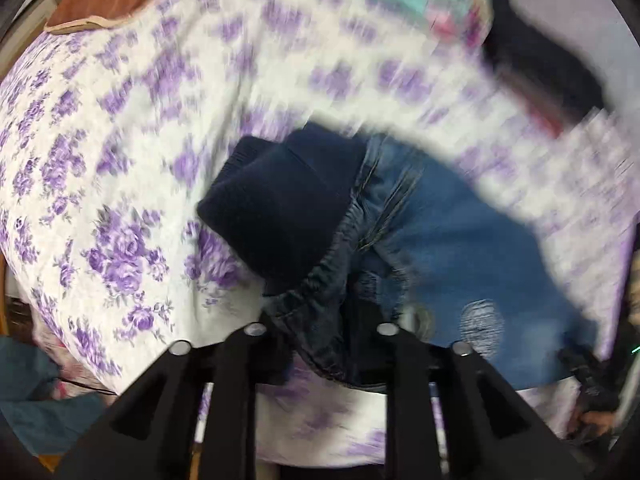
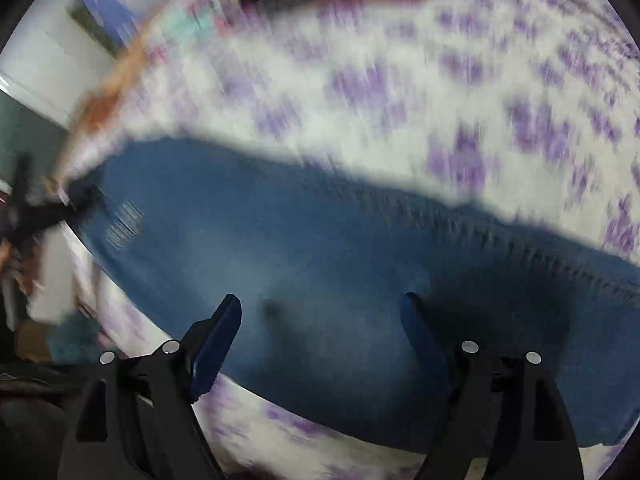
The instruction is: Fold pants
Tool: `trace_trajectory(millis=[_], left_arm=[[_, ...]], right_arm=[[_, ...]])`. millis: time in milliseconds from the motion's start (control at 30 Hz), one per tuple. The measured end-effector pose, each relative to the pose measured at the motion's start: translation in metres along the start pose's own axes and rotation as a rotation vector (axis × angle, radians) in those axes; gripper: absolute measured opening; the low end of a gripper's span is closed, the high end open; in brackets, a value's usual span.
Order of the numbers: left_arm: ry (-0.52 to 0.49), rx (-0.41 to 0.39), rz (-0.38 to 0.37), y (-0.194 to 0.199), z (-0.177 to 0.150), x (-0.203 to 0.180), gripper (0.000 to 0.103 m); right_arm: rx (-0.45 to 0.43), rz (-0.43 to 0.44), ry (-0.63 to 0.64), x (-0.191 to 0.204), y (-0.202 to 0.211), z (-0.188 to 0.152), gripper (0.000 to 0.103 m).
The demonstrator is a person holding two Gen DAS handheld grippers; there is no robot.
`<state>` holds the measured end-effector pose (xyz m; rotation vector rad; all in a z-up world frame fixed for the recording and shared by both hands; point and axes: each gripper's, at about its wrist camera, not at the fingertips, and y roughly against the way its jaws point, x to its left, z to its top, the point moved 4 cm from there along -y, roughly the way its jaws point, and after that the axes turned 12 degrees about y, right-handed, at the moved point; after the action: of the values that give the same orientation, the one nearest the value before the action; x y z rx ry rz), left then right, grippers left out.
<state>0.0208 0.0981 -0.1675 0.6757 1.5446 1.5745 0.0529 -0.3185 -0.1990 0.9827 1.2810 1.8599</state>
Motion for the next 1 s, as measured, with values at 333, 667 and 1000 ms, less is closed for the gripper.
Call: trace_trajectory(millis=[333,667,1000], left_arm=[[0.073,-0.110,0.003,0.043,0.008,0.014,0.059],[-0.057,-0.155,-0.142,0.052,0.016,-0.085,0.074],[-0.240,-0.012,-0.059,-0.023,-0.015,-0.156,0.076]], right_arm=[[-0.210,0.186,0.101,0.033,0.047,0.077,0.067],[-0.090,0.232,0.226,0.109,-0.039,0.146,0.019],[-0.062,0.315,0.226,0.112,-0.044,0.120,0.019]])
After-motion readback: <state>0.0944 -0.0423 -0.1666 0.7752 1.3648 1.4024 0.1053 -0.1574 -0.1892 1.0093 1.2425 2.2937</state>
